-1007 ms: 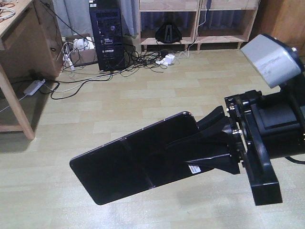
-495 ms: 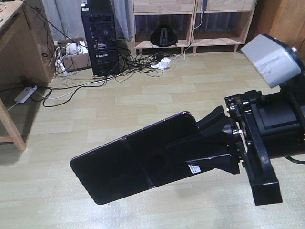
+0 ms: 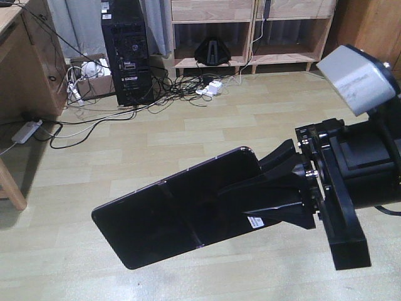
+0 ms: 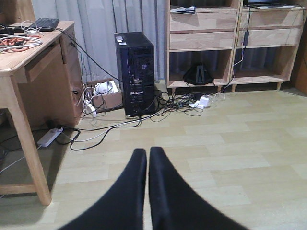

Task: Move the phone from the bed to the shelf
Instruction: 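Keep holding the phone raised while the base drives across the room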

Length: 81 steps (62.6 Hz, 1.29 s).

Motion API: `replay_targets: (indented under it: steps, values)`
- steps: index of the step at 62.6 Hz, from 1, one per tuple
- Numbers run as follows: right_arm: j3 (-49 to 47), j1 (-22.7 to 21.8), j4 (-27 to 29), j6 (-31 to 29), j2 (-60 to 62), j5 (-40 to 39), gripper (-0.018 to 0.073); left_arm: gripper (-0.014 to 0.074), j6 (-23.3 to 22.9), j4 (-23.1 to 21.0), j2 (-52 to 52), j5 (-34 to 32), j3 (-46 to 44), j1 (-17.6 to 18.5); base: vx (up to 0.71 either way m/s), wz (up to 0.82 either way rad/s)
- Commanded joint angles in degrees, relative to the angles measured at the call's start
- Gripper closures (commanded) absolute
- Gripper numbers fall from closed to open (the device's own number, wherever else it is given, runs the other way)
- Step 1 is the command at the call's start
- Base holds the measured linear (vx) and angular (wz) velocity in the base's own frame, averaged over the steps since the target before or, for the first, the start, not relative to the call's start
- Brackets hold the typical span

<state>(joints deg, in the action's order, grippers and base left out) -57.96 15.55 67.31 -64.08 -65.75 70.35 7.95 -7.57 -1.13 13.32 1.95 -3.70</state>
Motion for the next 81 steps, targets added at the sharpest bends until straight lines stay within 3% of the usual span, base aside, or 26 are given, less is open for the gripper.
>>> replay_targets:
  steps: [1,81]
  values:
    - [-1.53,0.04,5.48,-0.17,1.12,3.51,0.0561,0.0596,-0.22,-0.36,-0.38,-4.22,0.14,-0.06,0.14,-0.02]
    - [-1.53,0.04,5.48,-0.17,1.12,3.51,0.0561,0.0596,-0.22,-0.36,-0.38,-4.22,0.14,-0.06,0.13,-0.10]
